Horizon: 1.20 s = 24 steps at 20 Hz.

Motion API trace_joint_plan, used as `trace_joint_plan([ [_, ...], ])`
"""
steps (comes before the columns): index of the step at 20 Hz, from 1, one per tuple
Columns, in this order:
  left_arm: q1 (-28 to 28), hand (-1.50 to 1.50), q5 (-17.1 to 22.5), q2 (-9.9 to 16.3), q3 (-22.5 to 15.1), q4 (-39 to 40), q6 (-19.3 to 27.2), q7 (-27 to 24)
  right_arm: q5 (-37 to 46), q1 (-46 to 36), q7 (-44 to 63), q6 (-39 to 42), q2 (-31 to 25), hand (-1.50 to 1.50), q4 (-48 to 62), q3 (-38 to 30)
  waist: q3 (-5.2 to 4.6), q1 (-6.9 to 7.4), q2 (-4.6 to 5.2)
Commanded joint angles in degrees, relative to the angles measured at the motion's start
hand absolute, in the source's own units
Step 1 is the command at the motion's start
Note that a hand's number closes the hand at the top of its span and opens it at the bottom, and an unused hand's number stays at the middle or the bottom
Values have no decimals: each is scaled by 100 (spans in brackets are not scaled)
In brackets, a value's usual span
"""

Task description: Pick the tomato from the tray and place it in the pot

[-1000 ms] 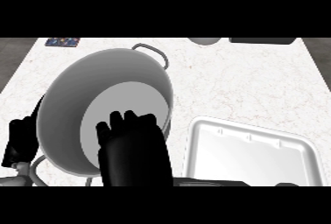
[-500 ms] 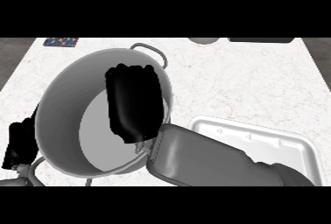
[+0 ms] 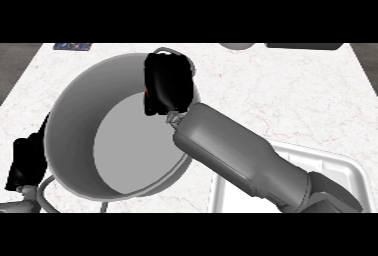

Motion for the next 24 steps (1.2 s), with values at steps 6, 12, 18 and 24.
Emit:
trace_joint_plan([
  [6,29,0,-203,-199,-230,-119,63,-41,-1792,-214,-1050,-827,5,-150,936,-266,0,132,39],
  [12,-172,0,-59,-113,-27,130,-64,33,-2410,-353,-1959,-1340,5,-150,1315,-175,-1,44,25],
  [18,88,0,-67,-43,26,-81,-73,-41,-3026,113,-2951,-2980,5,-150,441,-894,13,74,18],
  [24,352,0,-44,-33,167,-48,-124,-183,-3939,492,-3569,-2361,5,-150,-94,-1166,7,-183,-48],
])
